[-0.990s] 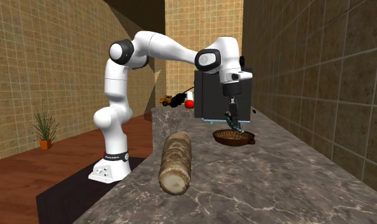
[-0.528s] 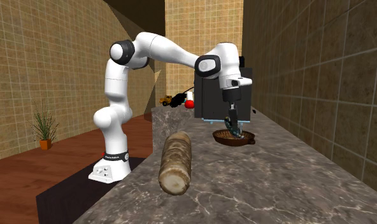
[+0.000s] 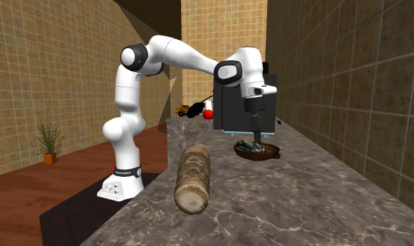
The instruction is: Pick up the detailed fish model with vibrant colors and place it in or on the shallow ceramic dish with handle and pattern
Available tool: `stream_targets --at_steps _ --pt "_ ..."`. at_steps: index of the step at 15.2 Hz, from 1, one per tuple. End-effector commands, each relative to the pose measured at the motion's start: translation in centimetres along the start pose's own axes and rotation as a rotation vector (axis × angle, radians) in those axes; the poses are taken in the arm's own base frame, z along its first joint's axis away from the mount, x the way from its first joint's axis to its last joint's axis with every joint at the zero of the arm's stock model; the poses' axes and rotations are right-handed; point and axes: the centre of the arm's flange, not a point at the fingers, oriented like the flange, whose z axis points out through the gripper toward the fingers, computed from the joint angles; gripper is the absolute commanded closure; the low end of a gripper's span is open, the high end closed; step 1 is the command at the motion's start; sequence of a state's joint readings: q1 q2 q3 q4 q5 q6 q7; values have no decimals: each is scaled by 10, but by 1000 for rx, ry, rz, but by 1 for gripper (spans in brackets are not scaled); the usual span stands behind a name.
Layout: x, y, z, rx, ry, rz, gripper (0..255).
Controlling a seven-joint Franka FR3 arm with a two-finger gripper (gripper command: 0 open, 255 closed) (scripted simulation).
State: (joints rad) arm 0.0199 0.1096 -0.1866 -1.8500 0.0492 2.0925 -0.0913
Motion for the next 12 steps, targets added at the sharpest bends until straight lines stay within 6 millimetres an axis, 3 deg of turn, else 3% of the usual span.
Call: stream_targets --at_steps 1,2,6,12 --pt "0 0 0 0 0 0 0" --pt "0 0 0 0 0 0 0" --pt "0 0 -50 0 0 0 0" --pt "0 0 -50 0 0 0 0"
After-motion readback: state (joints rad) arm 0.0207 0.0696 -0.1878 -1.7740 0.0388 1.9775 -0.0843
